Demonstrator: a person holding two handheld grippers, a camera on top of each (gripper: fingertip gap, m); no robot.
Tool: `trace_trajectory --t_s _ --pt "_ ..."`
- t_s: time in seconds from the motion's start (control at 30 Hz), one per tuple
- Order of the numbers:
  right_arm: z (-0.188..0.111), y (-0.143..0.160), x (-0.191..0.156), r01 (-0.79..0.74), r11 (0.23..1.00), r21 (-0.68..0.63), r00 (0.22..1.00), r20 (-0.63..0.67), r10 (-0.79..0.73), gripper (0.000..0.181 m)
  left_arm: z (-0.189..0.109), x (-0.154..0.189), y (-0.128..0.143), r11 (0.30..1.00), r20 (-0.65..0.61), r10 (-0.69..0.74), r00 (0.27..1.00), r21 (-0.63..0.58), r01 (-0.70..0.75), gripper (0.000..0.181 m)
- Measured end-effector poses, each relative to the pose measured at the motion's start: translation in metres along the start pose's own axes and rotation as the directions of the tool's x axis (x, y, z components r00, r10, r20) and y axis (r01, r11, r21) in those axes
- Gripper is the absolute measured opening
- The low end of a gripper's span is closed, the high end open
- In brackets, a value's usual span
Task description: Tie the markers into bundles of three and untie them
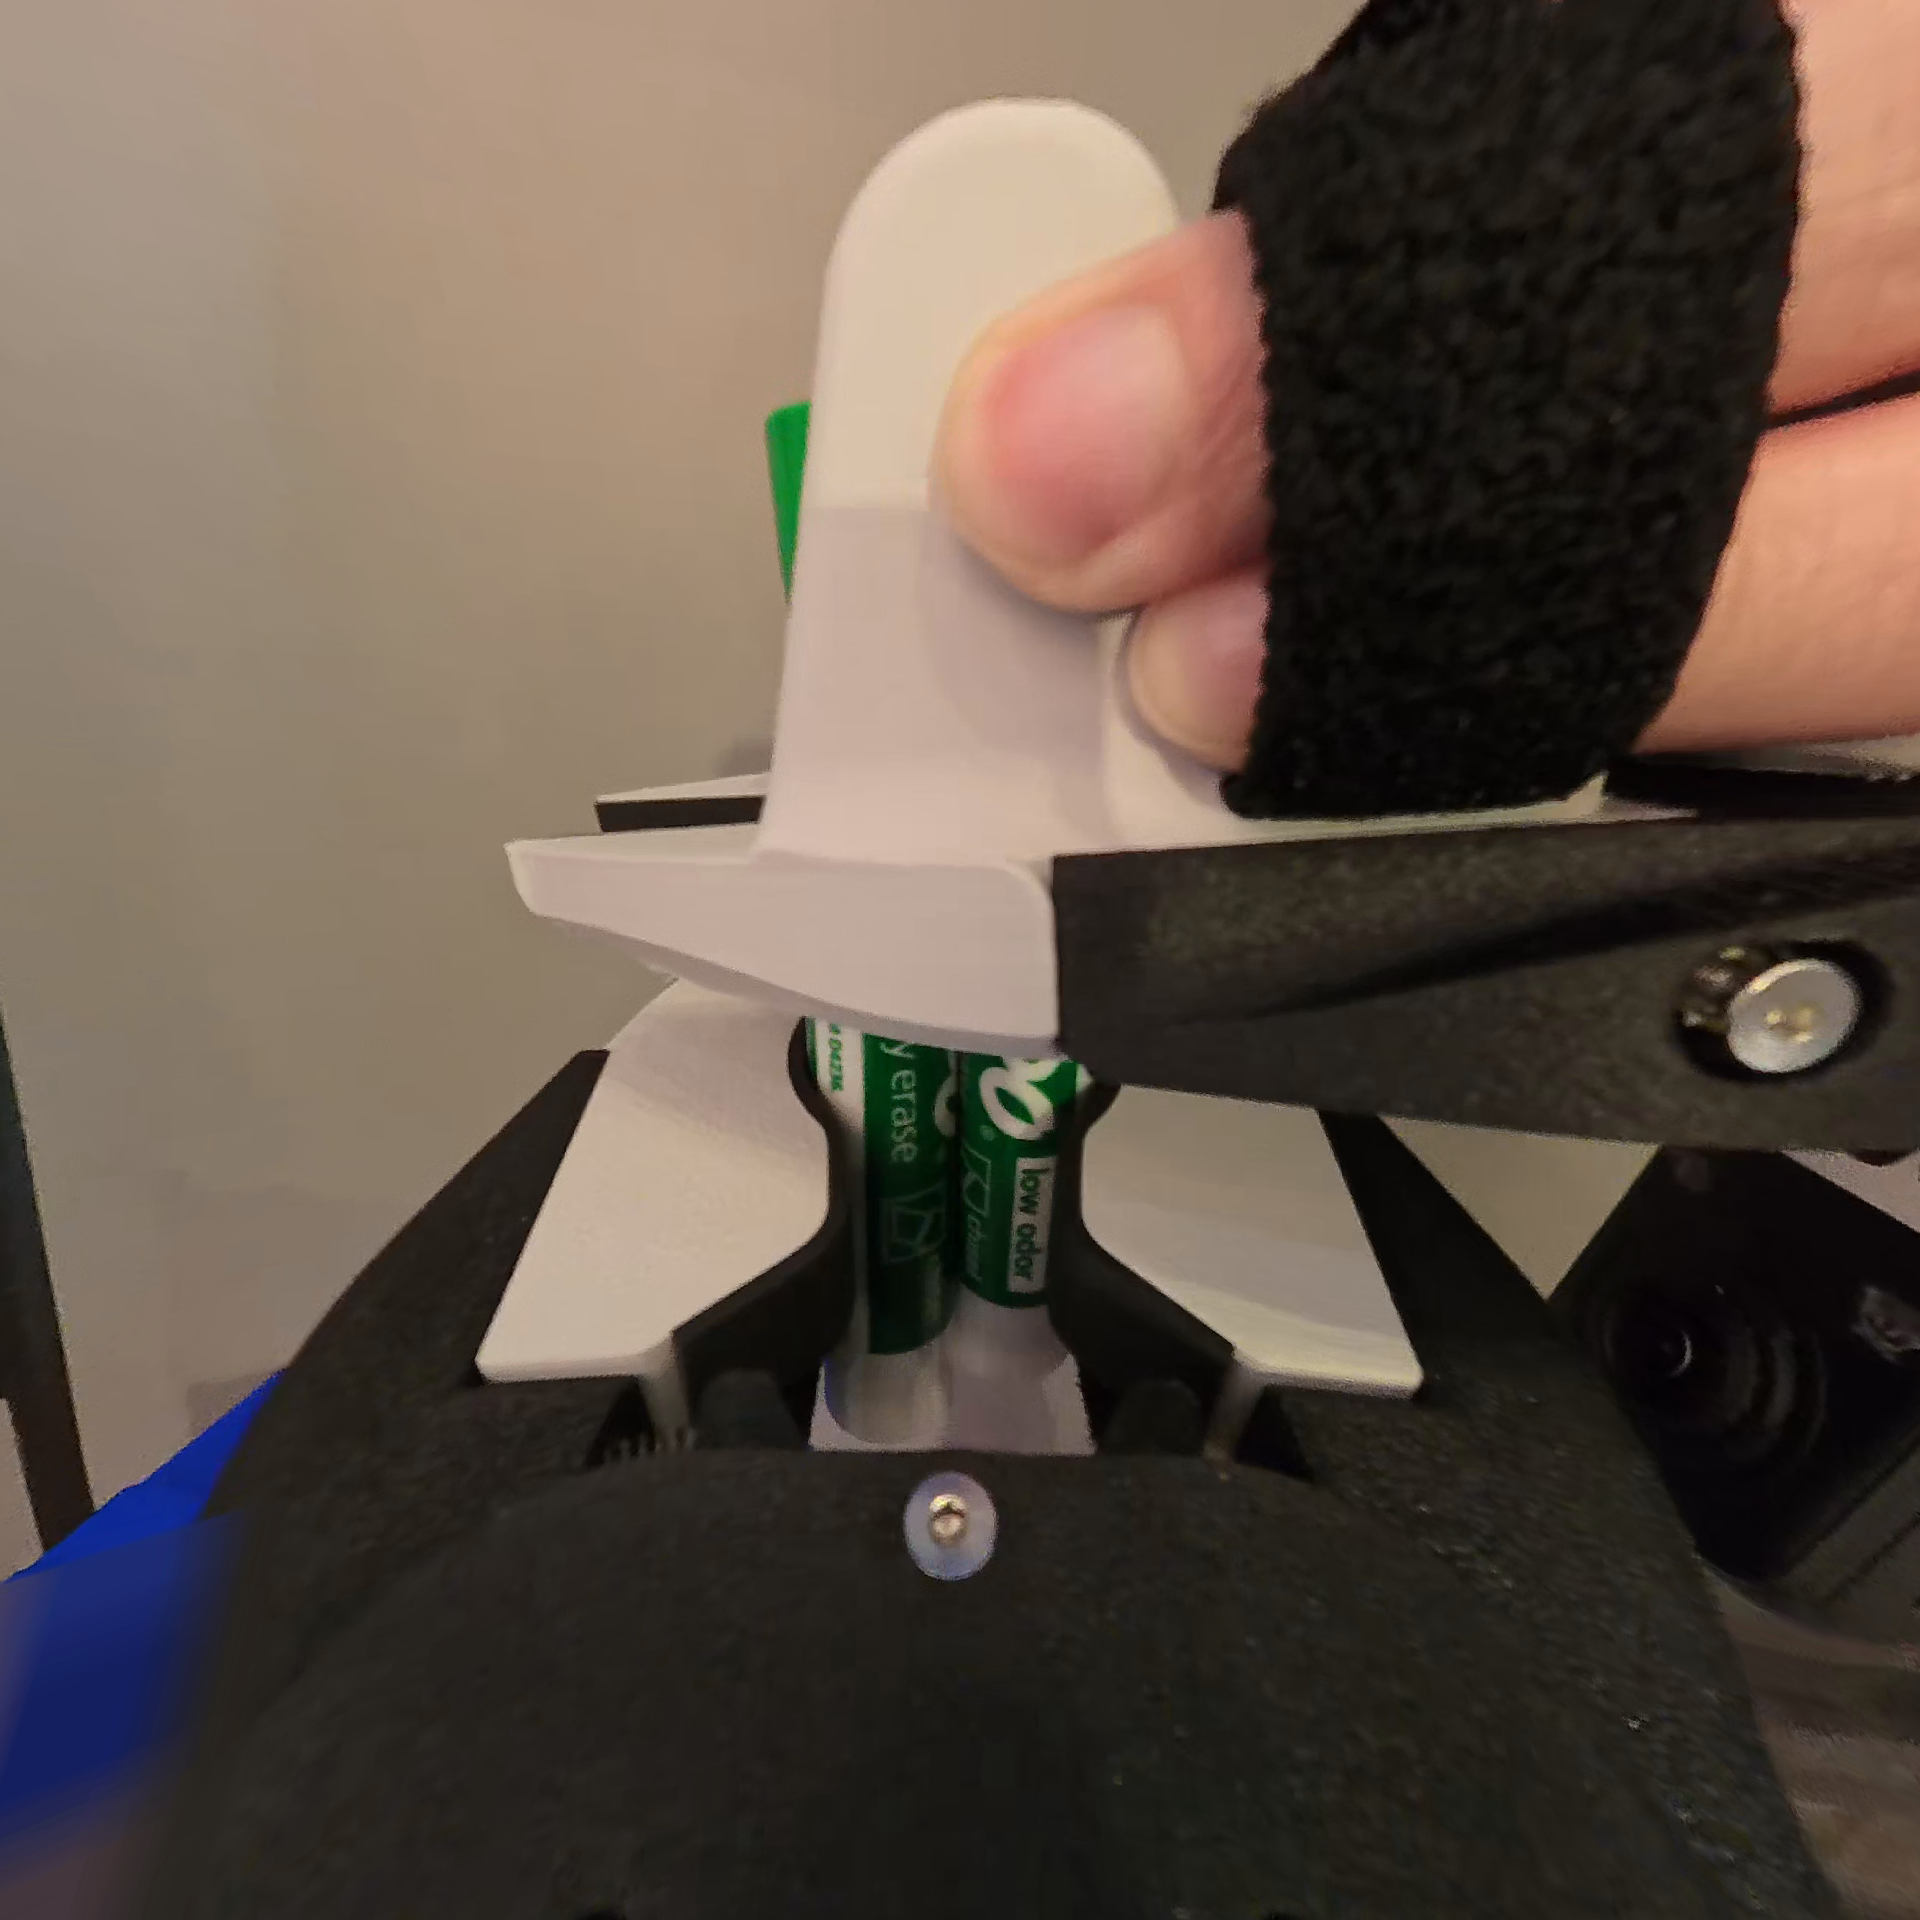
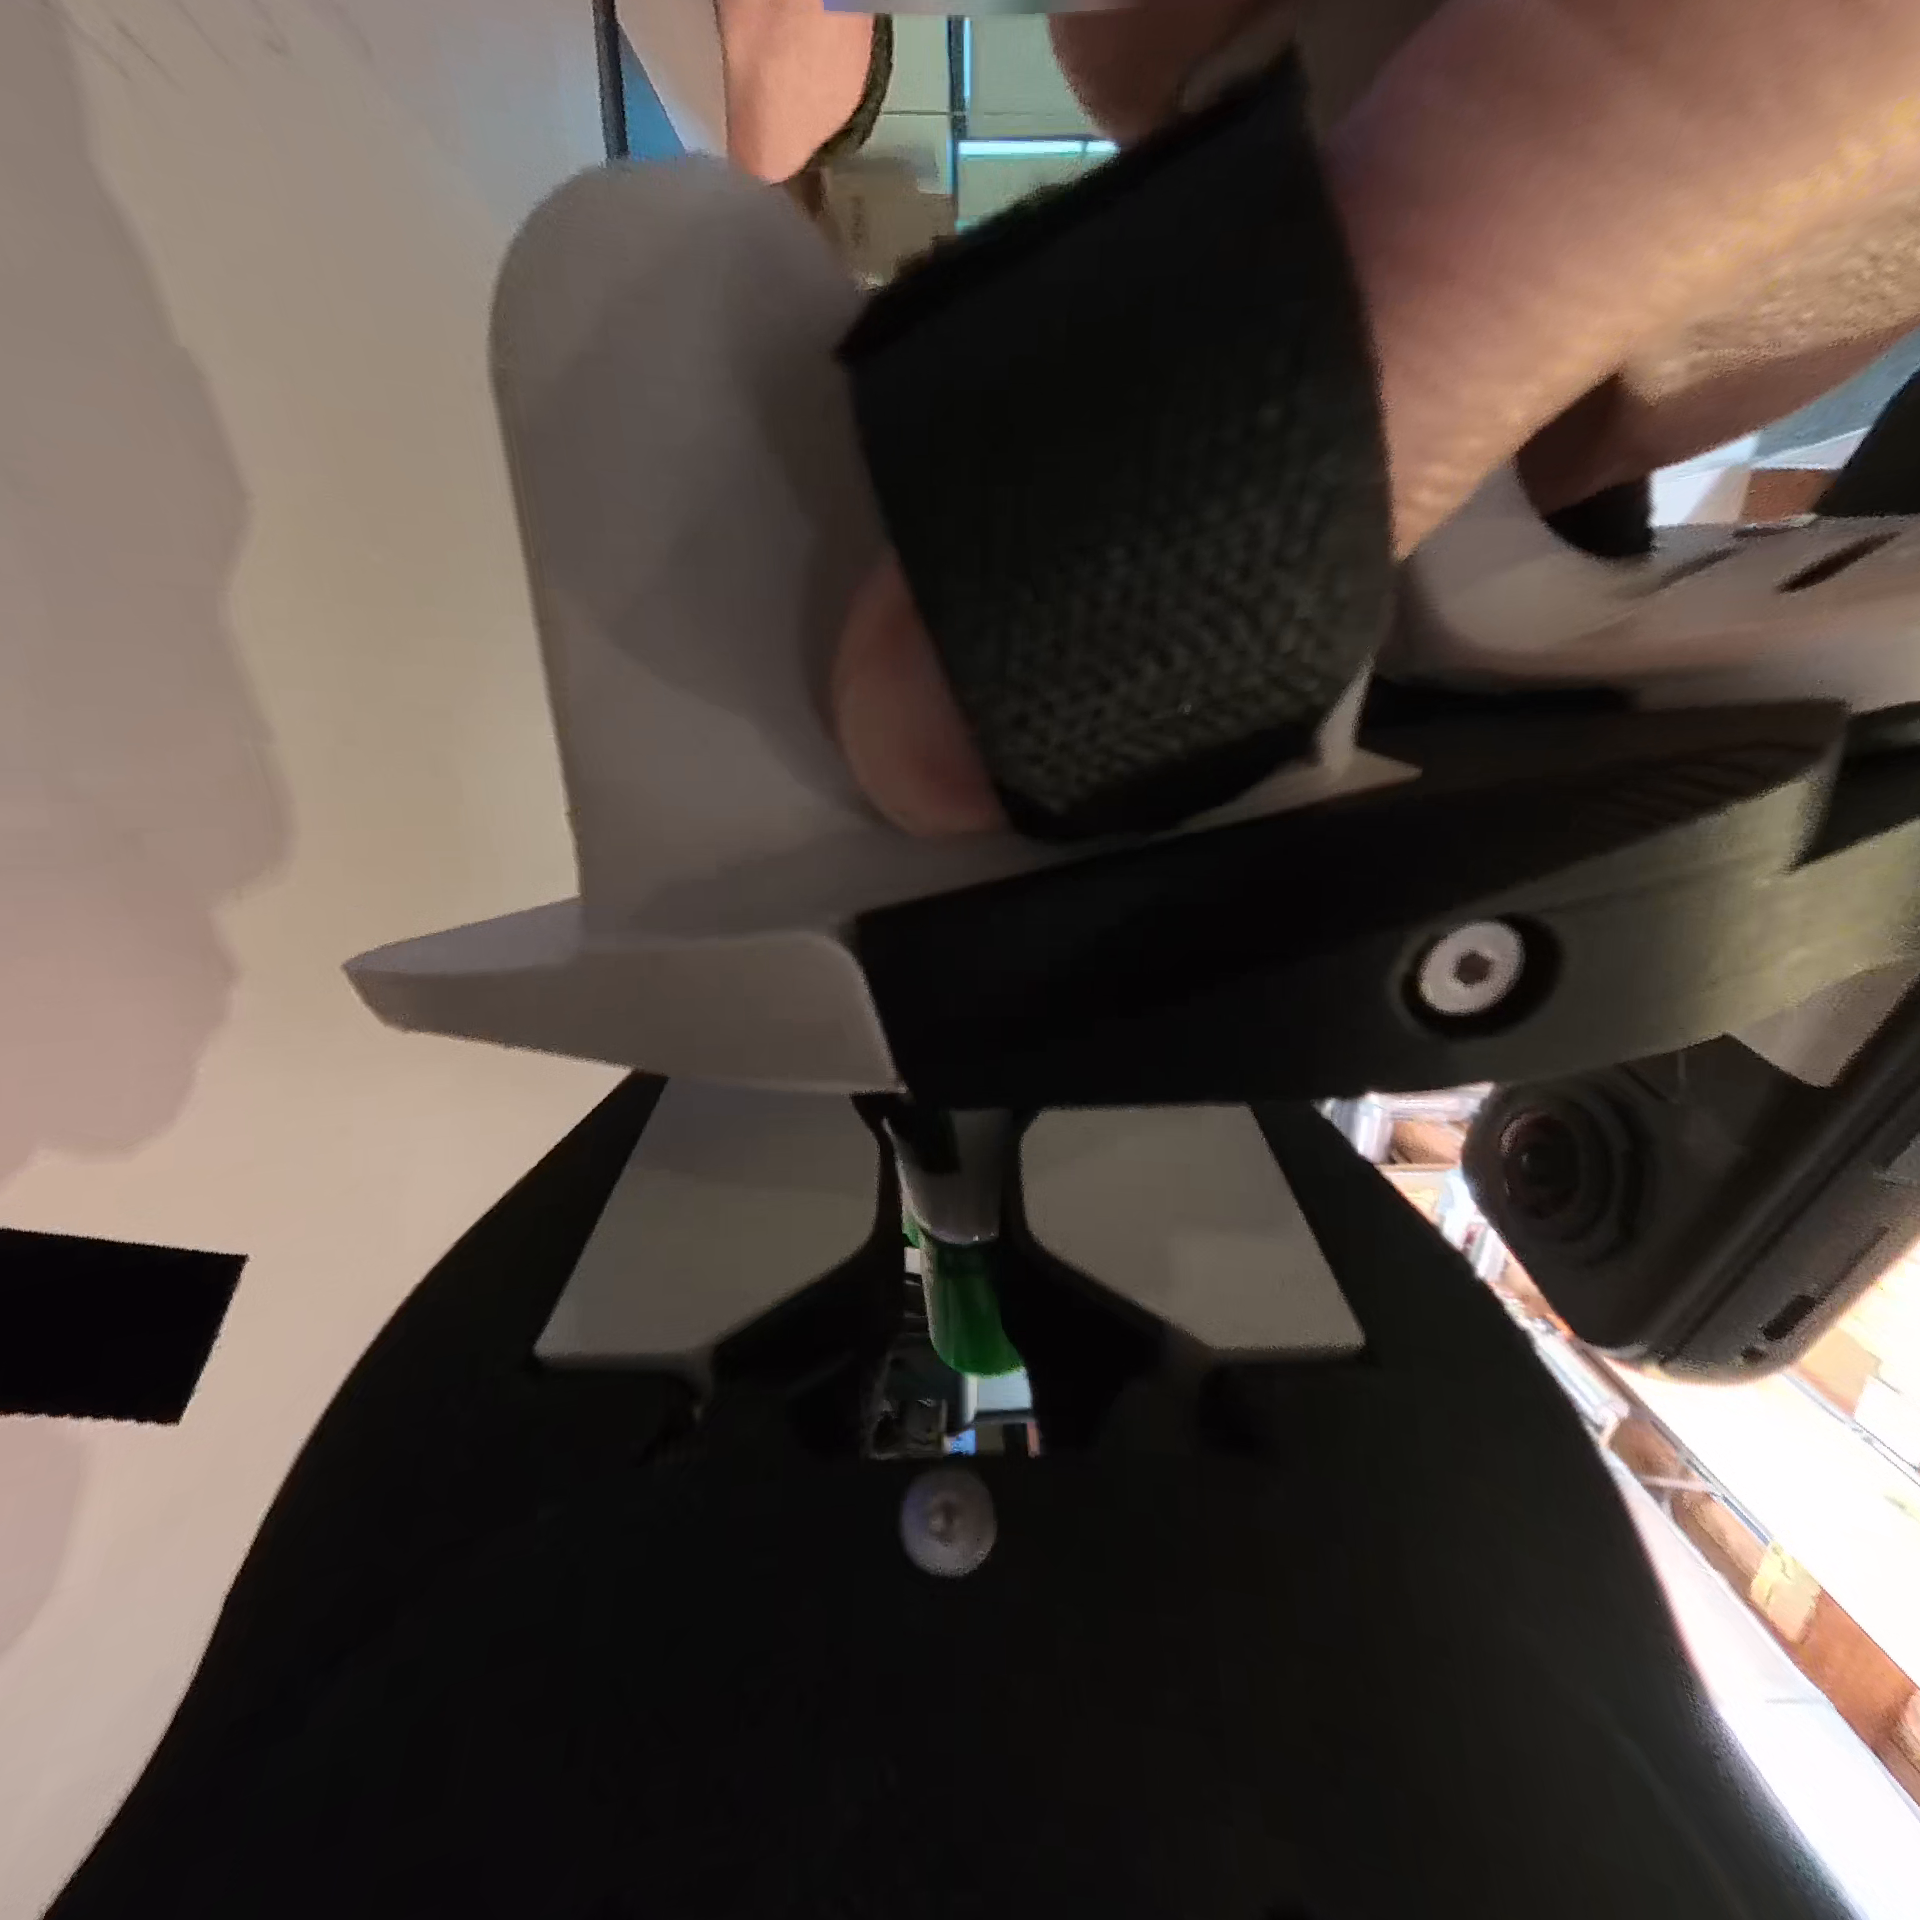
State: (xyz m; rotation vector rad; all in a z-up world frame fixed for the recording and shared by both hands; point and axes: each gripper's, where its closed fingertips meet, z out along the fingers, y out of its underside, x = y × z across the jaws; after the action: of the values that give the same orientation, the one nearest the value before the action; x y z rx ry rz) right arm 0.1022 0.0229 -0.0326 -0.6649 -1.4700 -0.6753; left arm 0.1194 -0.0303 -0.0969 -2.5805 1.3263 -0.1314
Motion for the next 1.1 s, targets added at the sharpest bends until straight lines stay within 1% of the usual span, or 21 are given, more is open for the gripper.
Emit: trace_trajectory --t_s 0.03,0.13,0.37,0.6,0.77,0.8,0.97,1.0,1.1 --pt "0.0 0.0 -0.001 -0.005 1.0 -0.001 1.0 0.011 0.005 0.015 0.001 0.001 0.0 1.0 -0.017 -0.009 1.0 -0.001 0.009 0.042" --pt "0.001 0.0 -0.002 0.002 1.0 -0.004 1.0 0.015 -0.002 0.015 0.001 0.003 0.0 1.0 -0.048 -0.019 0.999 0.002 0.019 0.042" --pt "0.001 0.002 0.004 -0.007 1.0 0.002 1.0 -0.01 0.007 0.015 -0.005 0.002 -0.005 1.0 -0.047 -0.015 0.999 0.02 0.016 0.041" --pt "0.001 0.001 0.005 0.003 1.0 0.008 1.0 -0.024 -0.003 0.016 -0.006 0.003 -0.004 1.0 -0.062 -0.023 0.998 0.006 0.023 0.041" --pt "0.001 0.001 0.007 0.003 1.0 0.016 0.999 -0.041 -0.003 0.017 -0.007 0.004 -0.004 0.999 -0.08 -0.034 0.996 0.005 0.034 0.043" --pt "0.002 0.001 0.007 0.003 1.0 0.014 0.999 -0.044 -0.002 0.018 -0.007 0.005 -0.004 0.999 -0.082 -0.036 0.996 0.004 0.037 0.039" --pt "0.003 0.003 0.008 0.004 1.0 0.008 0.999 -0.053 -0.004 0.02 -0.007 0.006 -0.006 0.998 -0.108 -0.057 0.992 0.013 0.059 0.041" --pt "0.003 0.004 0.008 0.004 1.0 0.006 0.998 -0.055 -0.003 0.02 -0.007 0.006 -0.006 0.998 -0.105 -0.053 0.993 0.013 0.055 0.041" --pt "0.005 0.007 0.008 0.011 1.0 -0.014 0.998 -0.057 -0.012 0.03 -0.008 0.005 -0.007 0.998 -0.1 -0.054 0.993 0.017 0.056 0.041"
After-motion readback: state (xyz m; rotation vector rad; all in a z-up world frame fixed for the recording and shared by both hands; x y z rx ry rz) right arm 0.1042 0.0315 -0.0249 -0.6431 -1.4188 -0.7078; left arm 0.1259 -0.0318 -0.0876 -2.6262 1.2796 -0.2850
